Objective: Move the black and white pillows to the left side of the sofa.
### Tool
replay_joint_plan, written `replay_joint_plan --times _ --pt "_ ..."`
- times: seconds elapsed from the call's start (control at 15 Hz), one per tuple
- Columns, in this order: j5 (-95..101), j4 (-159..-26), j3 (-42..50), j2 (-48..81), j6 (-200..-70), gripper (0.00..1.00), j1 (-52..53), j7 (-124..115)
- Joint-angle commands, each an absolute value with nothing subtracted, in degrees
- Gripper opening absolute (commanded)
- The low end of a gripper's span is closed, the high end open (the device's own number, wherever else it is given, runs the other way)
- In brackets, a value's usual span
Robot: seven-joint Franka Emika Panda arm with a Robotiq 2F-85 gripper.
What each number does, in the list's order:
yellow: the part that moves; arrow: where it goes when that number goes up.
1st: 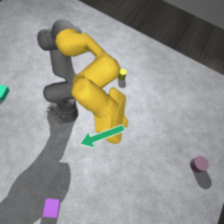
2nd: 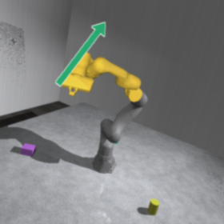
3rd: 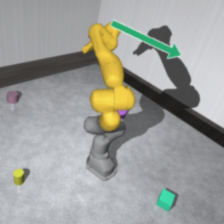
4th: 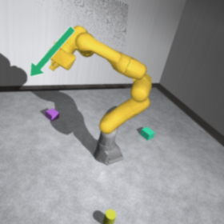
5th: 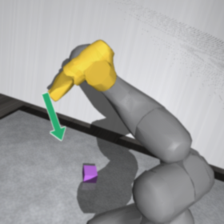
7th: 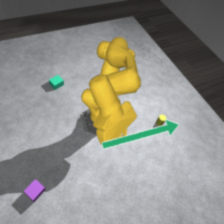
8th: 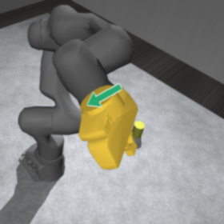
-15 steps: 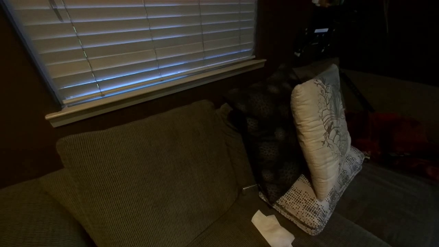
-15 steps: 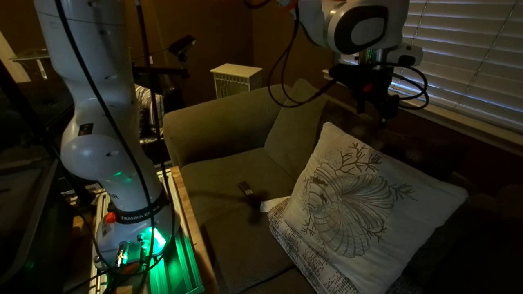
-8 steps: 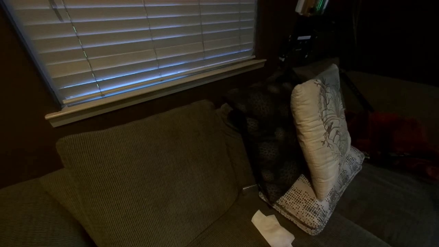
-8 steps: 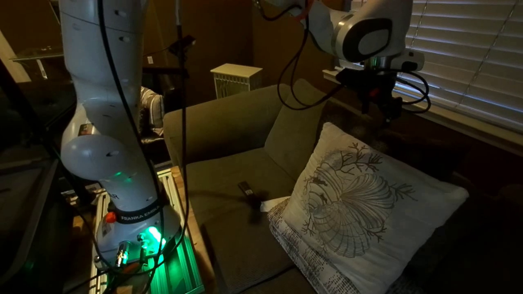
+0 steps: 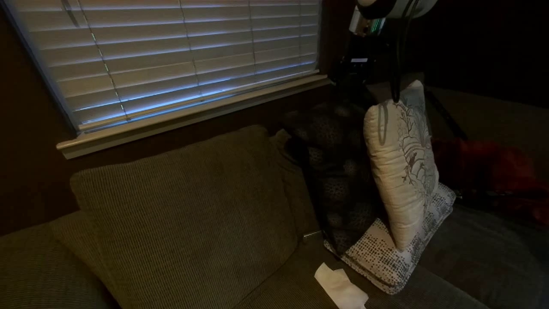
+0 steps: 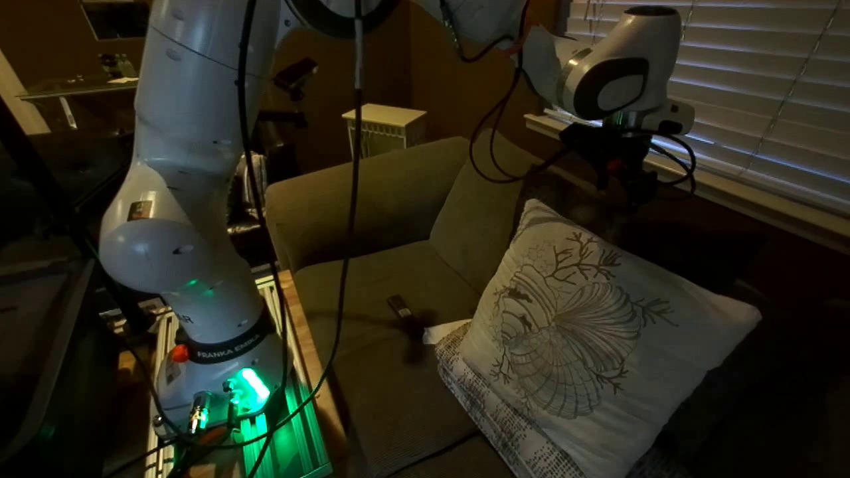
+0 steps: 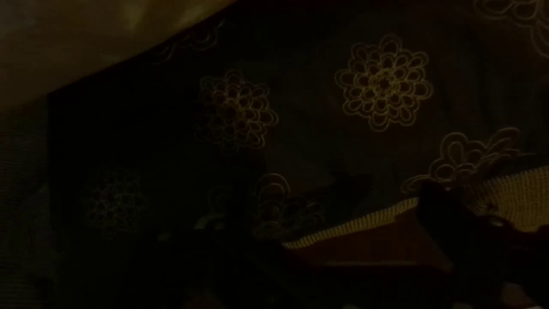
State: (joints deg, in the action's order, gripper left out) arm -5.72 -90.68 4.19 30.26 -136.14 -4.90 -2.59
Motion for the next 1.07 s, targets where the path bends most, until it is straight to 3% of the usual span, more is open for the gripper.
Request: replay_joint_plan --times 0.0,0.67,0.8,1.0 --pt "-5.33 -82.98 4.21 35.43 -131.22 1.0 -4.48 -6.54" --pt "-5.11 -70.96 4.36 44.64 -124.33 1.0 -3.64 -12.06" --pt "-4.93 -69.2 4.53 46.04 -122.92 0.74 -3.49 -12.77" --pt "-4.63 -67.11 4.83 47.52 -121.03 0.5 -3.26 -14.04"
